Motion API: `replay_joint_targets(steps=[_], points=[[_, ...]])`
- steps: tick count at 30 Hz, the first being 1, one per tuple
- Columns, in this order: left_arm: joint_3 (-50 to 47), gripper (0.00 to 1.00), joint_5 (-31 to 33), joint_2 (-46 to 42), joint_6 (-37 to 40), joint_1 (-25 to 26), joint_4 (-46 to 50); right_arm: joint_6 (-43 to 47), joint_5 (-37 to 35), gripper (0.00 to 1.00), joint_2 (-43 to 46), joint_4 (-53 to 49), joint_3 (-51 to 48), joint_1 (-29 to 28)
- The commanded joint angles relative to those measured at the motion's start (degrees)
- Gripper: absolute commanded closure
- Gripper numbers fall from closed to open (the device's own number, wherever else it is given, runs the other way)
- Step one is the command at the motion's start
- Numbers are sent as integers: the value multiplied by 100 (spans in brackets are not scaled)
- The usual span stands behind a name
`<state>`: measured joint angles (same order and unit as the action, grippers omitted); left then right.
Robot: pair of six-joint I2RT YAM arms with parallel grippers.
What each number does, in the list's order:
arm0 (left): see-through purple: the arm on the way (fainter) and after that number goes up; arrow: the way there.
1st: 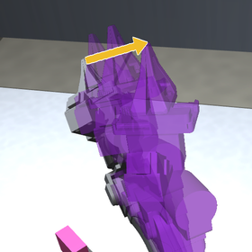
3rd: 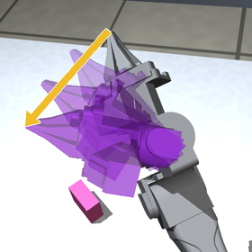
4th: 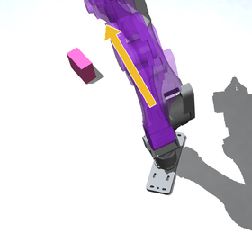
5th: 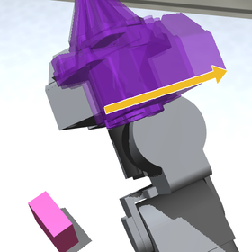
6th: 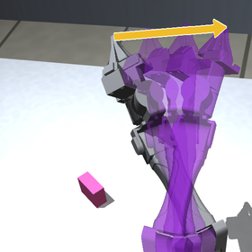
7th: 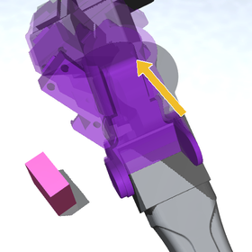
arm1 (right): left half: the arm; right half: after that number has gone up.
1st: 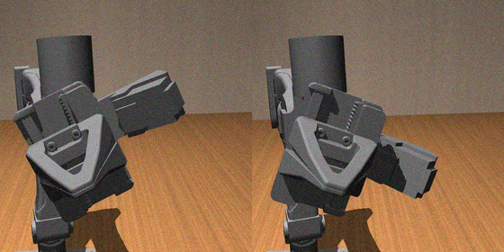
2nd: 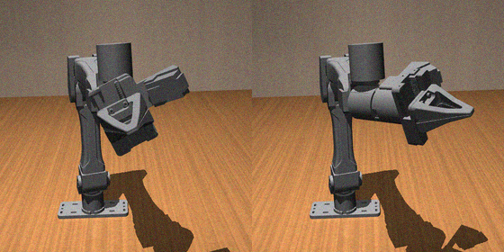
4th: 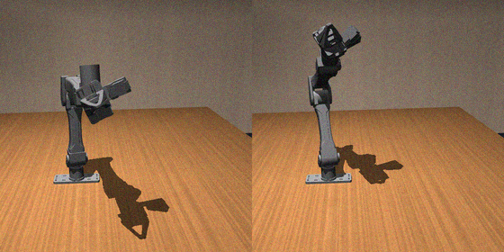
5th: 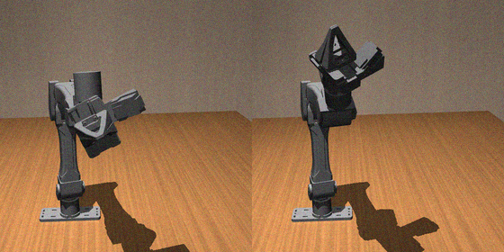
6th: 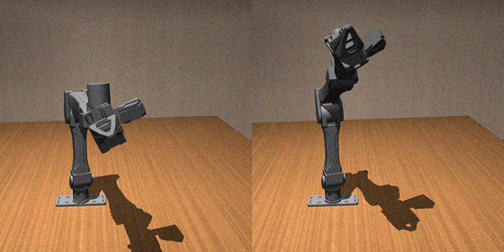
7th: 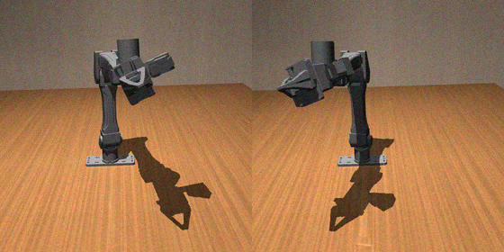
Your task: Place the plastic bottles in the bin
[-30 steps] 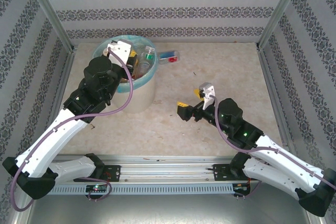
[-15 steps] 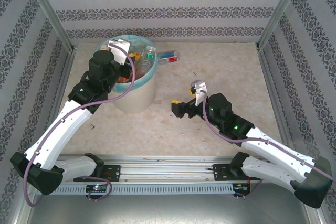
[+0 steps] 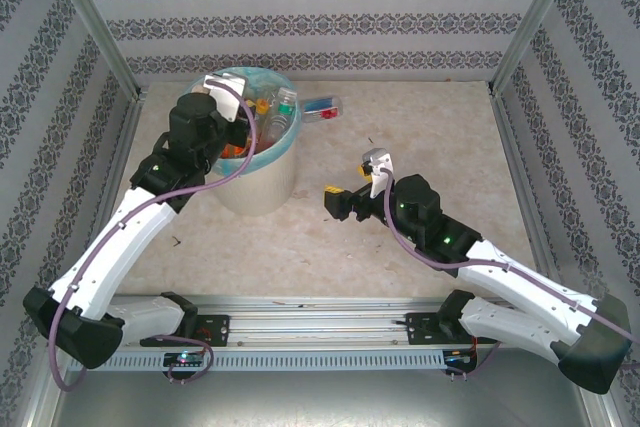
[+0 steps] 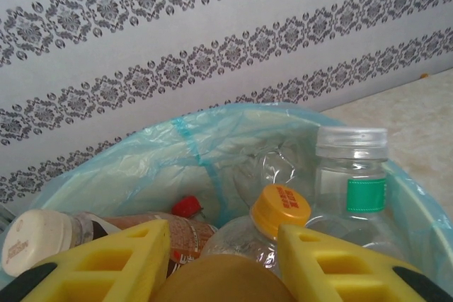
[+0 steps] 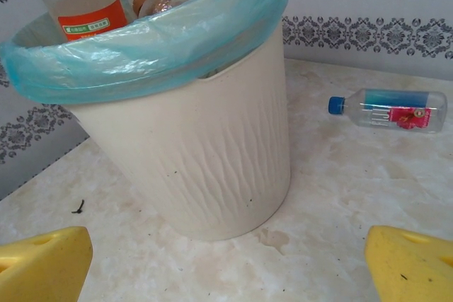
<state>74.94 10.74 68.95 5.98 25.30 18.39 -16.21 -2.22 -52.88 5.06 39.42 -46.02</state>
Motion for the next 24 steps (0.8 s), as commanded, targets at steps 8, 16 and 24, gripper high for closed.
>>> replay_joint_targets(steps=[8, 16, 24], points=[[214, 100, -59, 900, 141, -102, 1342, -92, -350, 2, 124, 207, -134, -52], [221, 92, -207, 1132, 29, -169, 1360, 125, -351, 2, 57, 24, 144, -48], [276, 46, -874, 540, -441, -218, 968, -102, -468, 2, 112, 77, 107, -47]])
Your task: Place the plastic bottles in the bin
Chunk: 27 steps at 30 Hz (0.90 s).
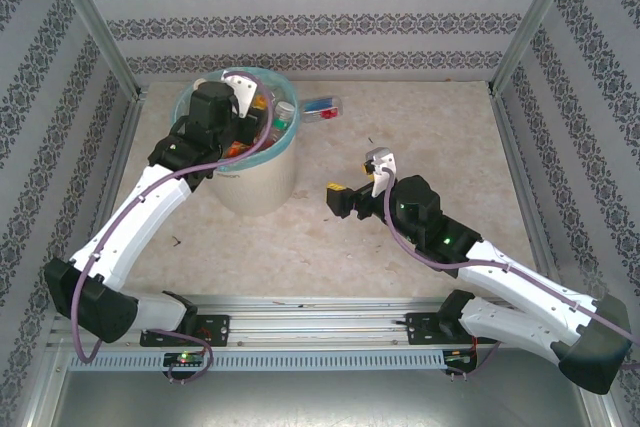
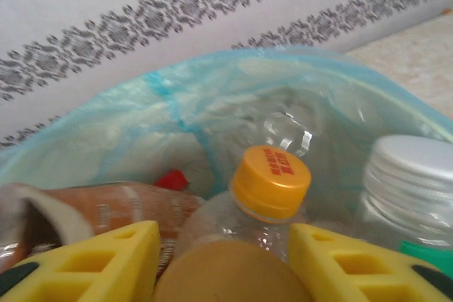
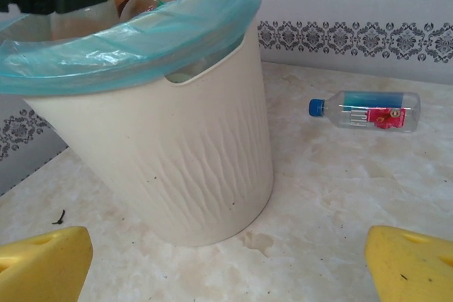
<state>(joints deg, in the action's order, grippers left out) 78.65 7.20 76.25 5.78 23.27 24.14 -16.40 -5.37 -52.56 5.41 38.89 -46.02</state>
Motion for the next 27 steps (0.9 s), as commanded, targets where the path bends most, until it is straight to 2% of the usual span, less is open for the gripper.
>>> replay_joint_targets(steps=[1, 7, 11, 17, 19, 22, 27], points=[[-103, 45, -576, -260, -454, -15, 336, -96, -147, 2, 92, 31, 149, -52], [-330, 41, -868, -694, -564, -15, -139, -240, -383, 2, 371, 13, -72, -47], [-200, 43, -1142, -594, -631, -15, 69, -224, -518, 2, 520, -130, -101, -39], [-289, 54, -1234, -826, -631, -13, -131, -205, -543, 2, 643, -216, -101, -33], [-423, 55, -1189, -1016, -635, -22, -320, -163, -510, 2, 626, -208, -80, -13], [-745, 59, -1014, -1342, -729, -20, -789, -113, -498, 2, 427, -173, 14, 52], [-901, 67, -770, -1336, -655, -19, -945, -200, -155, 2, -104, -124, 391, 145]])
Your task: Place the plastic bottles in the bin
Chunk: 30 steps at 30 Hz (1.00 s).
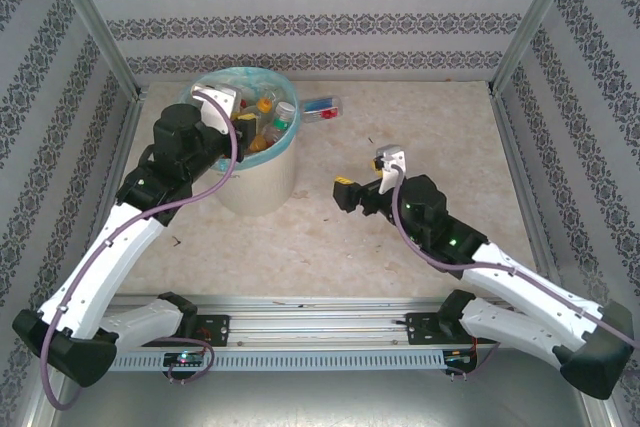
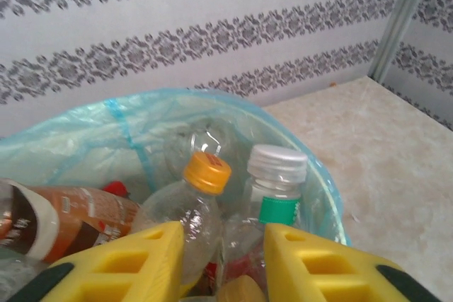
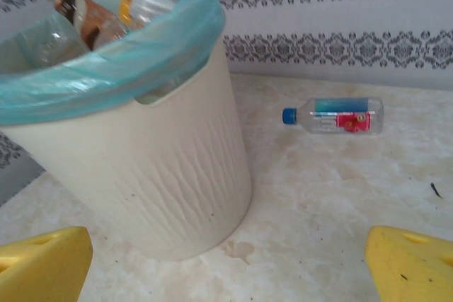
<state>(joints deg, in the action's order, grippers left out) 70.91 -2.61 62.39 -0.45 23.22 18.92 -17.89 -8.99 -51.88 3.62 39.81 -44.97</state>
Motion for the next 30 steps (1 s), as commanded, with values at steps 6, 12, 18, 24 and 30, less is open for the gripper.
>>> replay_joint_targets(steps=[6, 12, 18, 24, 30], points=[[5, 71, 235, 777, -81, -16, -105, -332, 396, 2, -544, 332, 308, 40], [160, 67, 191, 1122, -121, -13, 160, -191, 320, 2, -1138, -353, 786, 231], [-255, 52, -315, 457, -115, -3, -612, 1491, 340, 2, -2079, -936, 1736, 1006], [-751, 38, -735, -212, -230, -1, -1485, 2531, 2201, 2, -3712, -1153, 3200, 2331], [-861, 38, -1197, -315, -481, 7, -1829, 2722, 2080, 2, -6351, -2764, 6420, 2685]])
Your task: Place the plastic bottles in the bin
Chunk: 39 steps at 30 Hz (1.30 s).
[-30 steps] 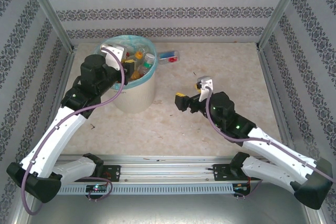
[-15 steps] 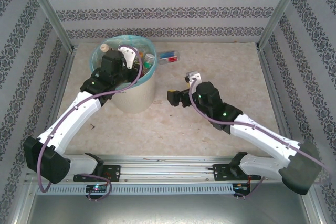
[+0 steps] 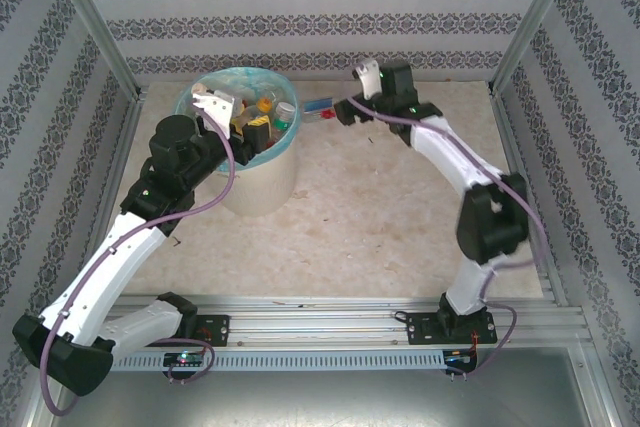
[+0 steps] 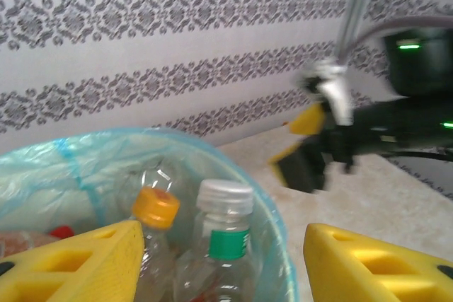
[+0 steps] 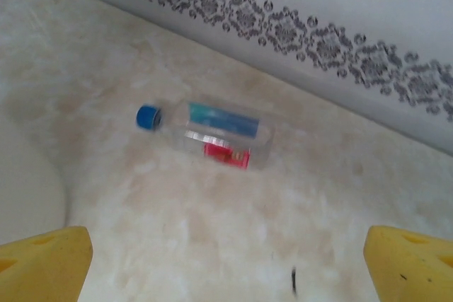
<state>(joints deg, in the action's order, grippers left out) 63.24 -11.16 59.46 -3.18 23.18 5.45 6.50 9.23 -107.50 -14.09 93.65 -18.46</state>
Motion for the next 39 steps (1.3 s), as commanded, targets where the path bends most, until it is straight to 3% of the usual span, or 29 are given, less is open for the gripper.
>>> replay_joint_targets(steps=[1, 4, 10, 17, 20, 25, 31, 39], points=[[-103, 38, -326, -10, -222, 14, -505, 189, 315, 2, -1297, -1422, 1768, 42], [-95, 38, -307, 67, -55, 25, -402, -197, 774, 2, -2581, -2110, 3502, 40], [9, 38, 174, 273, 63, 29, -97, -1777, 1515, 3, -4347, -2025, 5678, 59], [6, 37, -60, 346, 23, 39, -121, -3615, 2064, 2, -5373, -559, 6212, 125], [27, 37, 40, 329, 55, 38, -80, -3956, 2107, 2, -5741, -489, 6626, 125], [13, 37, 45, 339, 63, 39, -76, -3880, 2104, 5, -5727, -988, 6531, 101], [23, 37, -6, 414, 28, 40, -47, -2843, 1670, 6, -5271, -1963, 6123, -72], [32, 37, 34, 426, 45, 46, -27, -1853, 606, 6, -4220, -2305, 4614, -321]])
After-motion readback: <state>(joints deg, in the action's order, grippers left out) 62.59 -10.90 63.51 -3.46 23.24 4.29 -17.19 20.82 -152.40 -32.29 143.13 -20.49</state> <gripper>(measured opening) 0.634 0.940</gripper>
